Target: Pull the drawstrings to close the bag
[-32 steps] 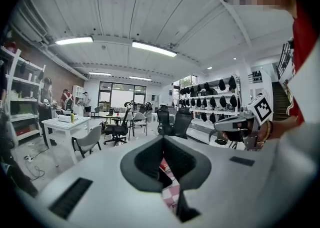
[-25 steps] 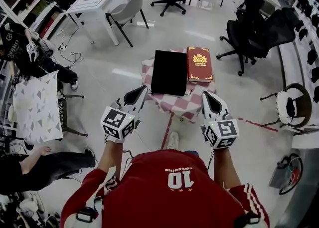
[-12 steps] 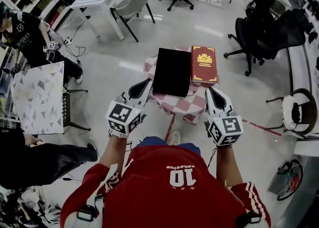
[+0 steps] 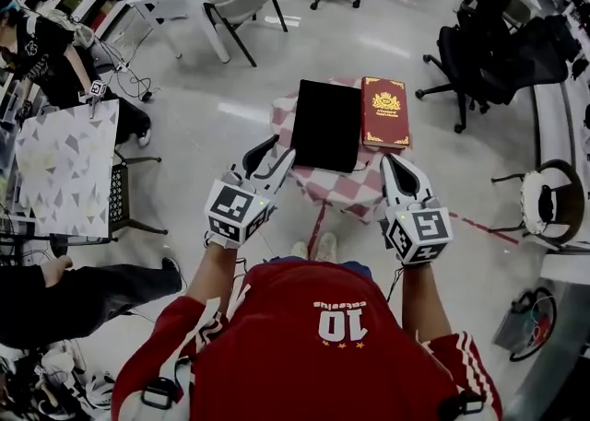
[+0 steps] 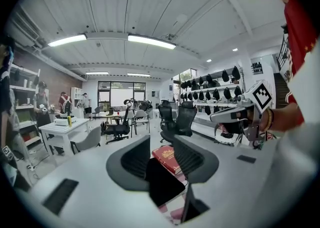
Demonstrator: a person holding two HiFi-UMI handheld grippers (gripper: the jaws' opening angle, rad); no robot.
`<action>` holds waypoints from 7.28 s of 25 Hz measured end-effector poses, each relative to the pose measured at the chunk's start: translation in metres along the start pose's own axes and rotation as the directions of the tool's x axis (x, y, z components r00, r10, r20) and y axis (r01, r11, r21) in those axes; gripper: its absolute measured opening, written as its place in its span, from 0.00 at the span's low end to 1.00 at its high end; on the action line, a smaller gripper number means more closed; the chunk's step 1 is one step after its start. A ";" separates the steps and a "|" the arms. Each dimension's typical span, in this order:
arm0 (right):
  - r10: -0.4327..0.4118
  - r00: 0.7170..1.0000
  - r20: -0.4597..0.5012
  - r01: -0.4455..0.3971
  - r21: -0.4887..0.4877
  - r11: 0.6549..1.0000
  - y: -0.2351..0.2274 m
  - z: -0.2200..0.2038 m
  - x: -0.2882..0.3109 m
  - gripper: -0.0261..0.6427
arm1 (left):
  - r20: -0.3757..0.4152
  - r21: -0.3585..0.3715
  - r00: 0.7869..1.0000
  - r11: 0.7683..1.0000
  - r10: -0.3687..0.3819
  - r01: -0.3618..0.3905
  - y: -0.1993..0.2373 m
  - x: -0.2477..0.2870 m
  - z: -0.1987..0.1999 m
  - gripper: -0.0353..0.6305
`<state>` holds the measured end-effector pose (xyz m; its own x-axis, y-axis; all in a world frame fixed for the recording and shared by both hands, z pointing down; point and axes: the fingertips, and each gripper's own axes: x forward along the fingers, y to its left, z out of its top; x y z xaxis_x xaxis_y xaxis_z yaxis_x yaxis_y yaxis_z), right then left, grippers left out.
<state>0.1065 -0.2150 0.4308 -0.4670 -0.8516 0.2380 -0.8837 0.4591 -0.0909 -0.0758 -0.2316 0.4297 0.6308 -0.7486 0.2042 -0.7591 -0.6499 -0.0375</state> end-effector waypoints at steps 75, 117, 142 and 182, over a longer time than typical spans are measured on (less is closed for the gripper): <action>-0.206 0.966 -0.157 0.215 0.043 0.976 -0.031 -0.095 0.010 0.06 | -0.657 -0.185 0.715 0.971 -0.238 0.153 0.038 0.115 -0.409 0.10; -0.231 0.959 -0.162 0.237 0.020 0.971 -0.019 -0.095 -0.016 0.06 | -0.415 -0.204 0.890 0.972 -0.191 0.113 0.031 0.114 -0.241 0.08; -0.087 0.942 -0.324 0.091 -0.003 0.996 -0.072 -0.174 0.023 0.21 | -0.271 -0.167 0.944 0.975 -0.186 0.144 0.019 0.162 -0.122 0.08; -0.080 0.875 -0.477 0.076 -0.027 0.997 -0.101 -0.253 0.073 0.08 | -0.149 -0.133 0.982 0.987 -0.112 0.092 0.030 0.141 -0.045 0.08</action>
<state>0.1694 -0.2596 0.7025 -0.3229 -0.6612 0.6772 -0.9156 0.3994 -0.0466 -0.0168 -0.3504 0.5011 0.6808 -0.6431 0.3507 -0.7122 -0.6930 0.1117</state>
